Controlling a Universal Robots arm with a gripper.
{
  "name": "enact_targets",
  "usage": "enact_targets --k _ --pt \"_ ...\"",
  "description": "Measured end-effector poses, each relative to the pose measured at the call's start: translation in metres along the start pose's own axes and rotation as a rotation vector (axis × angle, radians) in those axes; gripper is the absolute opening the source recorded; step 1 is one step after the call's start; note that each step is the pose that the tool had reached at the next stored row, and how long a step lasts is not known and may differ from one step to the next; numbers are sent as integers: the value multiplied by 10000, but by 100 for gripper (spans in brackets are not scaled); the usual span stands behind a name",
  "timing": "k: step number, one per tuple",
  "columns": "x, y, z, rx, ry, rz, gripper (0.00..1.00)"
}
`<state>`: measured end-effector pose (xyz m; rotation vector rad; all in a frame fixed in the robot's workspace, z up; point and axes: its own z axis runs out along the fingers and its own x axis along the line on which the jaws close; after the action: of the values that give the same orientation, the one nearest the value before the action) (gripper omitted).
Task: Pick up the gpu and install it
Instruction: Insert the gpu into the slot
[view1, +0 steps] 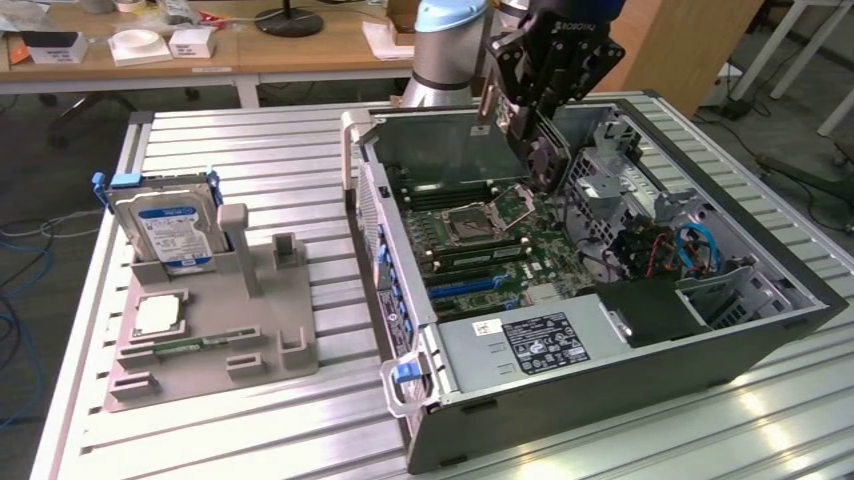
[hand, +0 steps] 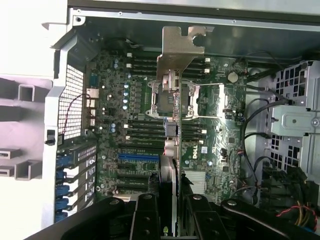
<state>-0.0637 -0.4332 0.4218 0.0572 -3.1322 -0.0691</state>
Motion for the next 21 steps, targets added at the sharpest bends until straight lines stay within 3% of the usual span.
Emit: enact_targets --k 21 --pt "1 -9 0 8 51 -1145 27"
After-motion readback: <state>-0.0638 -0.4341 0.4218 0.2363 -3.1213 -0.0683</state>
